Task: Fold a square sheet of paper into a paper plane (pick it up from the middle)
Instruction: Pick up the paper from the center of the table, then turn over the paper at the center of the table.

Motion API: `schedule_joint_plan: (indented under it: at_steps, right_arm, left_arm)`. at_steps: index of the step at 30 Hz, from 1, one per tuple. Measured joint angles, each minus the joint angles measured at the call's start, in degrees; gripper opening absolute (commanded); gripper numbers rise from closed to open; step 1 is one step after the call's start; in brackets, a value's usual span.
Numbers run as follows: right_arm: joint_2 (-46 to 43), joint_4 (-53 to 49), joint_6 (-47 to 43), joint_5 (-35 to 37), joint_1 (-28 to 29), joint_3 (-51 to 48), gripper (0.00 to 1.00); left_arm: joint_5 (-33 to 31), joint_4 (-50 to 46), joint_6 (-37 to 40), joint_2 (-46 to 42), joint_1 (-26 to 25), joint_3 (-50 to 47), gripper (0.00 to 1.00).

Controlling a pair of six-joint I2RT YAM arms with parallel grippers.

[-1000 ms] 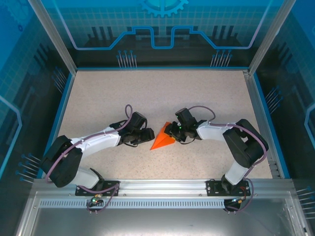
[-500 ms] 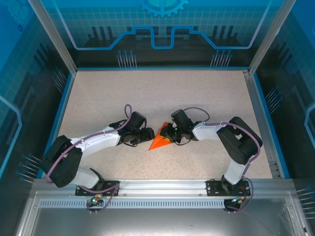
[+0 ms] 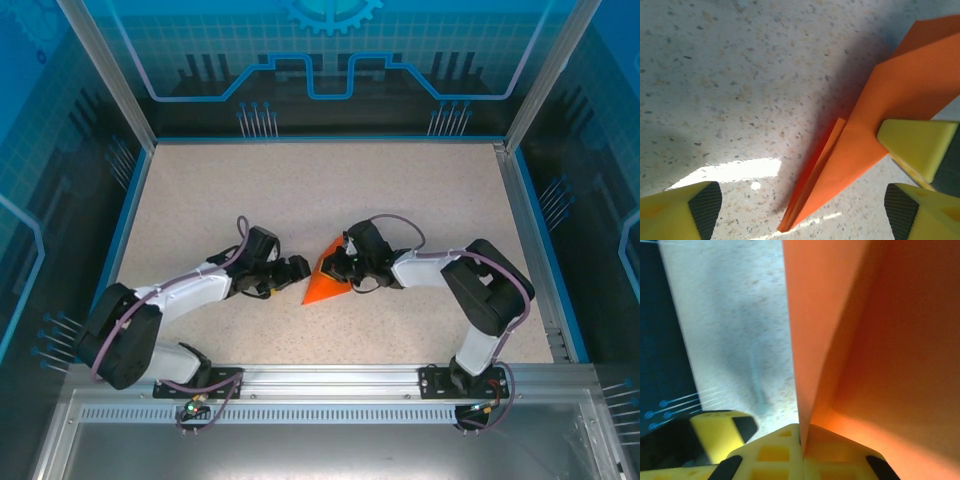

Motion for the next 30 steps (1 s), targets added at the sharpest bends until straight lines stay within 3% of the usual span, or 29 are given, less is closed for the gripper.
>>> schedule_joint_plan:
  at_steps: [8, 11, 19, 25, 28, 30]
  right_arm:
    - [-4.4, 6.6, -4.2, -14.1, -6.1, 2.5, 0.05]
    - [-4.4, 8.2, -4.3, -18.9, -7.0, 3.2, 0.06]
    - [-4.4, 11.0, -2.7, -27.6, -7.7, 3.8, 0.08]
    - [-4.4, 11.9, -1.8, -30.5, -8.0, 3.9, 0.1]
    - [-4.4, 11.8, -1.6, -31.1, -8.0, 3.9, 0.16]
    - [-4.4, 11.5, -1.4, -31.4, -8.0, 3.9, 0.26]
  left_arm:
    - [13.2, 12.6, -1.1, -4.0, 2.1, -2.1, 0.99]
    - [17.4, 19.1, -3.2, -4.1, 2.6, -3.4, 0.94]
    - [21.6, 28.7, -6.8, -4.5, 2.8, -4.9, 0.62]
    - [20.9, 28.7, -5.7, -7.5, 2.8, -5.4, 0.31]
    - [20.5, 28.1, -5.0, -8.4, 2.8, -5.3, 0.17]
    - [20.5, 27.4, -4.3, -8.5, 2.8, -5.3, 0.1]
